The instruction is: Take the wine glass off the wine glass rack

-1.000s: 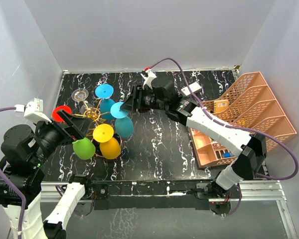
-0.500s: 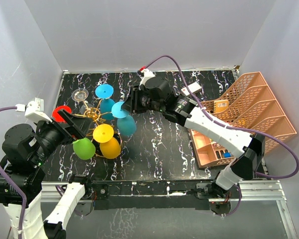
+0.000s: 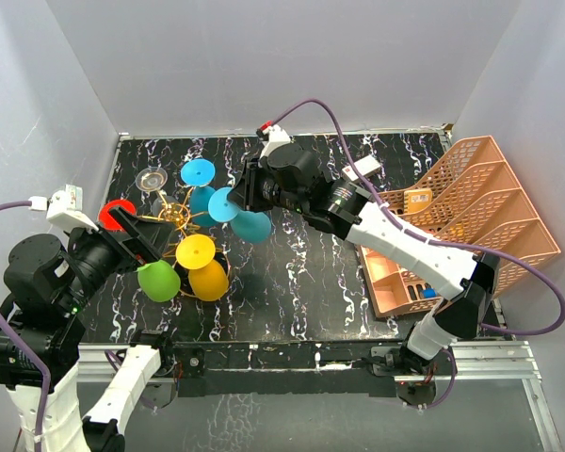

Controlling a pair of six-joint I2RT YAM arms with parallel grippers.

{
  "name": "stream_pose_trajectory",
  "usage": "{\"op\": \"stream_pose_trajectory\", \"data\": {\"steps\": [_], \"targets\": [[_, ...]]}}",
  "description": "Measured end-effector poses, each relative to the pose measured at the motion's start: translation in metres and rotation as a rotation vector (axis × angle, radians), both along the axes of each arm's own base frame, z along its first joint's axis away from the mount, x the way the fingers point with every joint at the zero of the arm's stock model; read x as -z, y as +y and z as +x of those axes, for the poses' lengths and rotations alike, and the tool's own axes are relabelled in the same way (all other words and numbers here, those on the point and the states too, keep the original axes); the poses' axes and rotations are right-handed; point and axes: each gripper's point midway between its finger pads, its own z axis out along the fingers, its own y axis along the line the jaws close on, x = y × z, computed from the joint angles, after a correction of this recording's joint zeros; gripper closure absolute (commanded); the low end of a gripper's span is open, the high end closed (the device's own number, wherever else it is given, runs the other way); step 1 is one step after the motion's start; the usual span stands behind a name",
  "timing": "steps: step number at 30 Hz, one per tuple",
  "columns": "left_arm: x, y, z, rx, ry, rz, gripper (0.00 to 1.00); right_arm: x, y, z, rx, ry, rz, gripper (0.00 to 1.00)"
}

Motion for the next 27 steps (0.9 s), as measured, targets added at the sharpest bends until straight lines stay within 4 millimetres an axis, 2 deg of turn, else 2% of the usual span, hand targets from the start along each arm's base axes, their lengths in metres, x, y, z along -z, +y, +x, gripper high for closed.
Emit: {"op": "stream_pose_trajectory", "data": {"steps": [6, 14, 19, 27], "targets": [[0.000, 0.000, 0.000, 0.000, -0.001, 0.000, 0.03, -0.004, 0.003, 0.000, 0.018, 0.030, 0.046, 0.92], [0.002, 0.000, 0.002, 0.000, 0.005, 0.000, 0.03, -0.009, 0.000, -0.009, 0.058, 0.107, 0.194, 0.92], [0.003, 0.000, 0.002, 0.000, 0.005, 0.000, 0.03, -0.021, 0.007, -0.013, 0.061, 0.162, 0.289, 0.92], [0.003, 0.000, 0.002, 0.000, 0.005, 0.000, 0.03, -0.028, 0.014, -0.018, 0.063, 0.260, 0.408, 0.92]]}}
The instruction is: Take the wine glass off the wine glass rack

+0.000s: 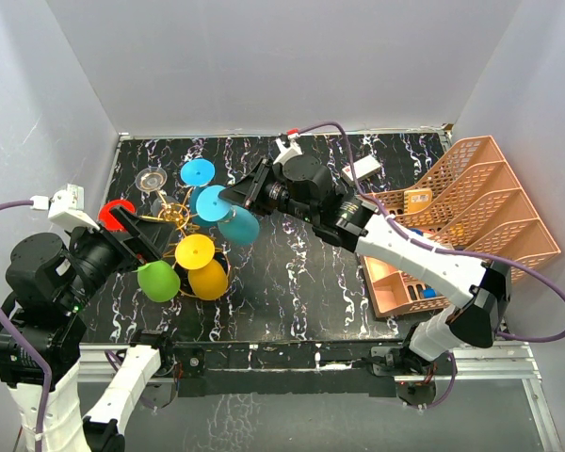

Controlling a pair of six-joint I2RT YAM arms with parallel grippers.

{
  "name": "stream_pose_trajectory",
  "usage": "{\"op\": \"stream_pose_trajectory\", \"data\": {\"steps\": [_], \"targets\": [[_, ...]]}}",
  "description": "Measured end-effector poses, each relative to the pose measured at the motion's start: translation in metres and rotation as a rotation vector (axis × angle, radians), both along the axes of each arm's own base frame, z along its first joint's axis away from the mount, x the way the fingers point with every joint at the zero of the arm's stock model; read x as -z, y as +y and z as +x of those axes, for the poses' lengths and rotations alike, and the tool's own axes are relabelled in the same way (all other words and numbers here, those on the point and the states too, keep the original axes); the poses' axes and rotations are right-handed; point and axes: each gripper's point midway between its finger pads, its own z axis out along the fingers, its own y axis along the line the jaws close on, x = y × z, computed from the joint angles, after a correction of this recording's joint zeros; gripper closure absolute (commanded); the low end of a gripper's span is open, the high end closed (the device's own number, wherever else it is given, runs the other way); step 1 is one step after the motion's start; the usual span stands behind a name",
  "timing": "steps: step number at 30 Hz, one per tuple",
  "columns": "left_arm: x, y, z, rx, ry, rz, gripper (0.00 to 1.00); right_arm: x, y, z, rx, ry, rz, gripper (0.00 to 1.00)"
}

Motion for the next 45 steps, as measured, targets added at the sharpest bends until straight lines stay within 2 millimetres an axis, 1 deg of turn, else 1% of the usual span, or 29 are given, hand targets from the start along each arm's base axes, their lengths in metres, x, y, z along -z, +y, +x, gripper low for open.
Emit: {"op": "stream_pose_trajectory", "data": {"steps": [8, 20, 23, 29, 35, 39, 45], "targets": [[0.000, 0.000, 0.000, -0.001, 0.000, 0.000, 0.03, -0.011, 0.010, -0.010, -0.052, 0.069, 0.106, 0.92], [0.000, 0.000, 0.000, 0.000, 0.000, 0.000, 0.03, -0.012, 0.019, -0.013, -0.104, 0.102, 0.146, 0.92], [0.000, 0.000, 0.000, -0.001, 0.000, 0.000, 0.03, -0.008, 0.022, -0.012, -0.111, 0.105, 0.143, 0.92], [0.000, 0.000, 0.000, 0.000, -0.001, 0.000, 0.03, 0.014, 0.029, -0.007, -0.112, 0.121, 0.065, 0.92], [-0.001, 0.000, 0.000, 0.000, -0.002, 0.001, 0.03, 0.018, 0.028, -0.007, -0.120, 0.101, 0.024, 0.92], [-0.001, 0.000, 0.000, 0.000, -0.002, 0.000, 0.03, 0.024, 0.027, -0.007, -0.123, 0.098, -0.003, 0.92], [-0.001, 0.000, 0.000, 0.000, -0.005, 0.000, 0.03, 0.029, 0.026, -0.011, -0.147, 0.090, -0.031, 0.92]]}}
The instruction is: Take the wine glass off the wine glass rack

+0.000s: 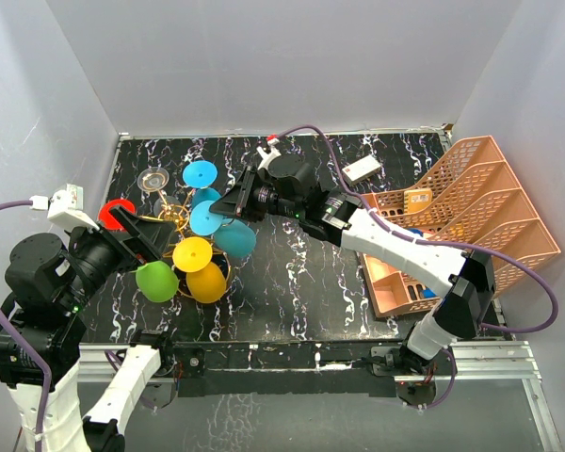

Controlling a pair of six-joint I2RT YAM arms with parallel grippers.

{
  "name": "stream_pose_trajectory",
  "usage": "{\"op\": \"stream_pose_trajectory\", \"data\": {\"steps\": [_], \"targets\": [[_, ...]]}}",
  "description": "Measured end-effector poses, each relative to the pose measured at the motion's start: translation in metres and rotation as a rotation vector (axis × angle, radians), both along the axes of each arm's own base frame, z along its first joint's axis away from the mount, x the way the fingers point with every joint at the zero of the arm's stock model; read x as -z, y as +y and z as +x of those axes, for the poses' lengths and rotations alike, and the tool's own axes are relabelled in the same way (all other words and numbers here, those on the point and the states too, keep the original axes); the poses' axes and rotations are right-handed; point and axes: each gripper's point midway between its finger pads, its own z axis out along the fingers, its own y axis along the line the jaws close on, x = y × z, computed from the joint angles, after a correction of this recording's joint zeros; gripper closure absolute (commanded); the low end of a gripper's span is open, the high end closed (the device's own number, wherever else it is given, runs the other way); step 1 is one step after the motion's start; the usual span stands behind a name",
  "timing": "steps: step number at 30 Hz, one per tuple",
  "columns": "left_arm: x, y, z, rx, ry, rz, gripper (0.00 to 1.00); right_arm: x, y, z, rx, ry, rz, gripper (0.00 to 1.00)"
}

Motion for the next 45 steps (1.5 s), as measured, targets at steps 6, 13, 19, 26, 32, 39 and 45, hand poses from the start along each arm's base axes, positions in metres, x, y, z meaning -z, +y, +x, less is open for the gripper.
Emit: {"op": "stream_pose_trajectory", "data": {"steps": [6, 13, 19, 26, 32, 39, 45], "targets": [[0.000, 0.000, 0.000, 0.000, 0.000, 0.000, 0.03, 0.001, 0.001, -0.003, -0.022, -0.007, -0.004, 0.92], [0.000, 0.000, 0.000, 0.000, 0.000, 0.000, 0.03, -0.004, -0.005, -0.008, -0.027, -0.008, -0.007, 0.92], [0.000, 0.000, 0.000, 0.001, -0.001, 0.000, 0.03, -0.025, -0.014, -0.017, -0.025, -0.016, 0.034, 0.92], [0.000, -0.001, 0.000, 0.004, -0.001, -0.002, 0.03, -0.033, -0.031, -0.026, -0.011, -0.016, 0.054, 0.92], [-0.009, -0.009, -0.001, 0.050, -0.028, -0.029, 0.03, -0.018, -0.062, -0.025, 0.062, -0.081, 0.005, 0.92], [-0.040, -0.041, 0.007, 0.219, -0.106, -0.129, 0.04, 0.001, -0.118, -0.024, 0.187, -0.254, -0.112, 0.92], [-0.056, -0.070, 0.041, 0.361, -0.107, -0.297, 0.13, -0.019, -0.163, -0.013, 0.375, -0.345, -0.121, 0.92]]}}
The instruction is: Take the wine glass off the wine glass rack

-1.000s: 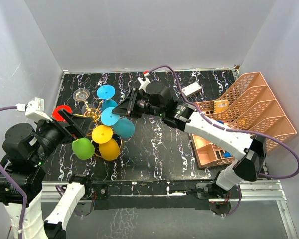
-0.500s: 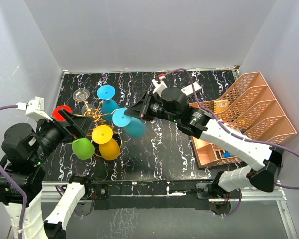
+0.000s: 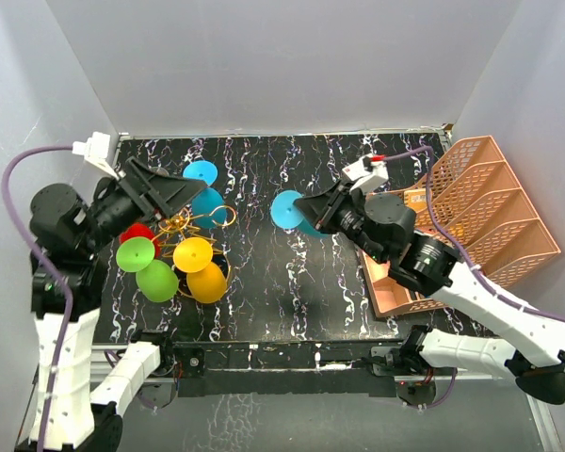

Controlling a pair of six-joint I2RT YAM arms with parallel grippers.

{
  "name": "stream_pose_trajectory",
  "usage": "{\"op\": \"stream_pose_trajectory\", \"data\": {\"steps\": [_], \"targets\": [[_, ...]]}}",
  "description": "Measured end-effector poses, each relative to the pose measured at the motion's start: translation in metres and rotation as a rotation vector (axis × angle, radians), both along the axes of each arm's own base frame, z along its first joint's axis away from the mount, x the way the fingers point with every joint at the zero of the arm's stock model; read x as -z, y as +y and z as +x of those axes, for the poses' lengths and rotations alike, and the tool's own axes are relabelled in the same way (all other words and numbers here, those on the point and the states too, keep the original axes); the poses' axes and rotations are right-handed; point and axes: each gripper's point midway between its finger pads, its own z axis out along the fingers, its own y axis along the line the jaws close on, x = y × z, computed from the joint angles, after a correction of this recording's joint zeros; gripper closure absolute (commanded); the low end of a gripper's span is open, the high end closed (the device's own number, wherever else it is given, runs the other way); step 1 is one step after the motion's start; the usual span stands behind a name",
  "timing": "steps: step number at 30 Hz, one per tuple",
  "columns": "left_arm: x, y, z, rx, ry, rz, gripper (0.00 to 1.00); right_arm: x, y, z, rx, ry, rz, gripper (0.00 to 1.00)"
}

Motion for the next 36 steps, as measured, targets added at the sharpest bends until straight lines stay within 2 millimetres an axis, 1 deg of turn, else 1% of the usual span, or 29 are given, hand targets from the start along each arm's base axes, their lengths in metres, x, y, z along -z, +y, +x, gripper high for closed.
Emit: {"op": "stream_pose_trajectory", "data": {"steps": [1, 4, 6, 7, 10, 12, 15, 18, 20, 22, 25, 27, 30, 36], "targets": [[0.001, -0.004, 0.008, 0.020, 0.012, -0.032, 0.13, -0.006, -0.006, 0.002, 0.027, -0.013, 0.010, 0.92], [0.005, -0.013, 0.028, 0.063, 0.050, -0.125, 0.15, -0.026, -0.015, 0.006, 0.075, -0.050, 0.051, 0.92], [0.007, -0.017, 0.042, 0.076, 0.083, -0.172, 0.15, -0.039, -0.016, 0.007, 0.083, -0.072, 0.084, 0.92], [0.007, -0.017, 0.046, 0.077, 0.091, -0.185, 0.15, -0.045, -0.015, 0.007, 0.083, -0.082, 0.100, 0.92], [-0.002, -0.019, 0.054, 0.086, 0.081, -0.222, 0.16, -0.059, -0.011, 0.009, 0.081, -0.106, 0.137, 0.92], [-0.007, -0.022, 0.055, 0.103, 0.068, -0.235, 0.16, -0.066, -0.007, 0.012, 0.077, -0.121, 0.158, 0.92], [-0.011, -0.032, 0.055, 0.140, 0.064, -0.237, 0.17, -0.071, -0.002, 0.015, 0.074, -0.131, 0.173, 0.92], [-0.009, -0.052, 0.055, 0.204, 0.082, -0.224, 0.18, -0.072, 0.003, 0.018, 0.069, -0.137, 0.181, 0.92], [-0.003, -0.065, 0.056, 0.244, 0.109, -0.218, 0.21, -0.073, 0.006, 0.018, 0.061, -0.141, 0.188, 0.92], [0.007, -0.077, 0.057, 0.278, 0.144, -0.216, 0.25, -0.076, 0.009, 0.018, 0.054, -0.148, 0.198, 0.92], [0.020, -0.086, 0.058, 0.296, 0.177, -0.219, 0.30, -0.081, 0.010, 0.017, 0.044, -0.160, 0.218, 0.92], [0.025, -0.091, 0.056, 0.303, 0.191, -0.218, 0.34, -0.086, 0.011, 0.016, 0.032, -0.168, 0.235, 0.92], [0.025, -0.104, 0.047, 0.345, 0.193, -0.222, 0.41, -0.090, 0.013, 0.014, 0.018, -0.176, 0.250, 0.92], [0.024, -0.118, 0.036, 0.392, 0.181, -0.234, 0.57, -0.093, 0.015, 0.011, 0.000, -0.182, 0.263, 0.92]]}}
